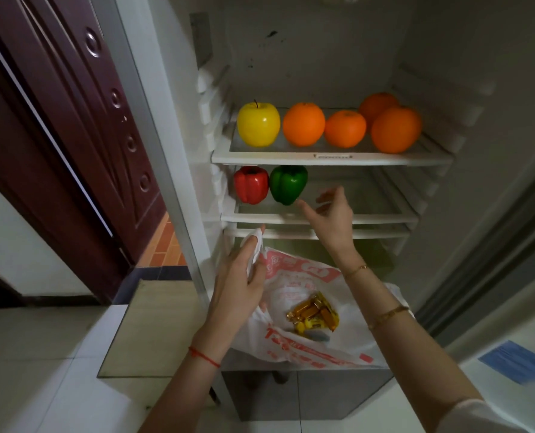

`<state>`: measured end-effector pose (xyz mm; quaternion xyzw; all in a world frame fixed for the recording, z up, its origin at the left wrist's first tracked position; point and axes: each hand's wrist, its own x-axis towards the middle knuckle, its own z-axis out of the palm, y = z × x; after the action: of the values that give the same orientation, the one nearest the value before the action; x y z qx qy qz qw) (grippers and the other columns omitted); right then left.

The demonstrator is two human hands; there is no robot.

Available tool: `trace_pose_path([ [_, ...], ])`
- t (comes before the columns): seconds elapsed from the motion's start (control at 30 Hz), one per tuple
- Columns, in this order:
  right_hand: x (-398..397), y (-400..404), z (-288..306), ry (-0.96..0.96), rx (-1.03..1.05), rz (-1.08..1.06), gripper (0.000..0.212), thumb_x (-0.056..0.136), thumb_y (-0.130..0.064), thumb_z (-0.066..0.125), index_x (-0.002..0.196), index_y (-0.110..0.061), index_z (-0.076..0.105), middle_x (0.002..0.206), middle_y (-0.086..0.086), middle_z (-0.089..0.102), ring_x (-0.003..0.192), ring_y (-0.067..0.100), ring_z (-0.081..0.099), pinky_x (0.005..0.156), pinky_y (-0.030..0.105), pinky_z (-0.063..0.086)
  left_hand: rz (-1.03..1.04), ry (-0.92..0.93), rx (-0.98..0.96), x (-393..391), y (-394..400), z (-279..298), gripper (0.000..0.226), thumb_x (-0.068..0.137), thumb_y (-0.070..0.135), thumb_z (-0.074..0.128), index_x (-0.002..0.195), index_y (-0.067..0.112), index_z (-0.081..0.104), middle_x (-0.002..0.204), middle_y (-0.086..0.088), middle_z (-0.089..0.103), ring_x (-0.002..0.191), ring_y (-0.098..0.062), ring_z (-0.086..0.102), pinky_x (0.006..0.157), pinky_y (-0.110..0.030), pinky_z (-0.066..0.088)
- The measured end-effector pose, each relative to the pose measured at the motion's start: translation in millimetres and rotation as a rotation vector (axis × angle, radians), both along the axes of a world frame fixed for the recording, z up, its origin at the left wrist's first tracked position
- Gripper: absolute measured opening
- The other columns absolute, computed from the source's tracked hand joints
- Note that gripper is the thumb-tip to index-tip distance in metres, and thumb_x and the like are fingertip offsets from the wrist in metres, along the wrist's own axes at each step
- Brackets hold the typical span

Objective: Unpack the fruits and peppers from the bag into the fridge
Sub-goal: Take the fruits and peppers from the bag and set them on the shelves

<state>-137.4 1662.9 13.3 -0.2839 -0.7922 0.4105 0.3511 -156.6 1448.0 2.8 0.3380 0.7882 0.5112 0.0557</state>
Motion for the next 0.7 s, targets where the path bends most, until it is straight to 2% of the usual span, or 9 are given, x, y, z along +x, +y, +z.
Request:
trace_pose_path([
  [0.1, 35.2, -13.7, -16.7, -0.016, 0.110, 0.176, 0.013, 0.090, -0.020, 0.068, 0.087, -0.008, 0.063, 0.076, -0.004, 0.064, 0.066, 0.010, 0.061, 0.062, 0.016, 0.050, -0.018, 0.001, 0.012, 6.2, -3.4, 0.2, 0.057, 0.099, 0.009, 0.047, 0.147, 0.036, 0.036, 0.102, -0.002, 0.061, 0.063, -0.004, 0.055, 0.061, -0.011, 0.051],
  [0.2, 60.8, -24.7, -46.6, -0.274, 0.102, 0.439, 0.008, 0.091, -0.019, 0.066, 0.086, -0.014, 0.069, 0.081, -0.010, 0.068, 0.074, 0.004, 0.066, 0.068, 0.013, 0.053, -0.035, 0.018, 0.027, 16.6, -6.9, 1.2, 0.054, 0.099, 0.007, 0.046, 0.147, 0.031, 0.037, 0.078, 0.004, 0.050, 0.057, 0.007, 0.055, 0.050, -0.005, 0.041],
  [0.27, 66.4, -26.1, -76.6, -0.487, 0.095, 0.518, 0.003, 0.090, -0.023, 0.068, 0.092, -0.020, 0.069, 0.090, -0.012, 0.069, 0.081, 0.003, 0.065, 0.071, 0.011, 0.051, -0.034, -0.001, 0.029, 22.0, -9.3, 0.6, 0.053, 0.099, 0.008, 0.047, 0.146, 0.030, 0.037, 0.076, 0.006, 0.050, 0.056, 0.010, 0.054, 0.049, -0.005, 0.040],
  [0.3, 67.5, -25.6, -94.9, -0.613, 0.121, 0.529, 0.010, 0.089, -0.026, 0.068, 0.096, -0.019, 0.069, 0.096, -0.008, 0.070, 0.087, 0.007, 0.064, 0.074, 0.011, 0.049, -0.029, -0.014, 0.018, 24.3, -10.4, -0.4, 0.051, 0.099, 0.009, 0.048, 0.146, 0.027, 0.039, 0.080, 0.005, 0.052, 0.056, 0.005, 0.055, 0.051, -0.004, 0.041],
  [0.37, 68.6, -23.9, -133.3, -0.865, 0.172, 0.551, 0.029, 0.087, -0.036, 0.069, 0.108, -0.016, 0.069, 0.109, 0.000, 0.069, 0.102, 0.018, 0.062, 0.090, 0.024, 0.049, -0.015, -0.022, -0.021, 28.6, -13.1, -3.5, 0.049, 0.099, 0.011, 0.049, 0.146, 0.021, 0.041, 0.089, 0.006, 0.055, 0.057, -0.002, 0.054, 0.055, -0.003, 0.044],
  [0.43, 70.8, -28.0, -163.3, -1.014, 0.207, 0.561, 0.046, 0.084, -0.045, 0.068, 0.121, -0.018, 0.063, 0.125, 0.002, 0.063, 0.117, 0.023, 0.056, 0.105, 0.033, 0.041, -0.014, -0.004, -0.053, 32.4, -15.7, -6.9, 0.048, 0.099, 0.013, 0.049, 0.145, 0.022, 0.042, 0.095, 0.008, 0.057, 0.065, -0.003, 0.057, 0.062, -0.004, 0.047],
  [0.5, 73.5, -35.7, -182.5, -1.043, 0.241, 0.530, 0.054, 0.085, -0.049, 0.063, 0.129, -0.018, 0.057, 0.134, 0.003, 0.057, 0.125, 0.026, 0.052, 0.110, 0.035, 0.037, -0.017, -0.001, -0.071, 34.2, -17.9, -10.0, 0.050, 0.099, 0.016, 0.048, 0.147, 0.029, 0.039, 0.103, 0.002, 0.062, 0.067, -0.006, 0.057, 0.069, -0.013, 0.054],
  [0.6, 76.6, -50.2, -197.1, -1.057, 0.258, 0.534, 0.052, 0.097, -0.040, 0.049, 0.140, -0.013, 0.045, 0.142, 0.008, 0.052, 0.129, 0.028, 0.049, 0.111, 0.036, 0.036, -0.019, -0.024, -0.091, 35.4, -21.9, -12.4, 0.052, 0.099, 0.018, 0.046, 0.147, 0.035, 0.036, 0.111, -0.004, 0.064, 0.065, -0.010, 0.057, 0.070, -0.034, 0.062],
  [0.7, 81.1, -54.2, -214.0, -1.058, 0.249, 0.525, 0.059, 0.095, -0.043, 0.047, 0.146, -0.015, 0.037, 0.142, 0.010, 0.050, 0.126, 0.030, 0.052, 0.106, 0.040, 0.043, -0.016, -0.022, -0.090, 37.8, -25.6, -10.7, 0.051, 0.099, 0.015, 0.047, 0.146, 0.031, 0.037, 0.107, -0.003, 0.064, 0.063, -0.014, 0.064, 0.063, -0.037, 0.062],
])
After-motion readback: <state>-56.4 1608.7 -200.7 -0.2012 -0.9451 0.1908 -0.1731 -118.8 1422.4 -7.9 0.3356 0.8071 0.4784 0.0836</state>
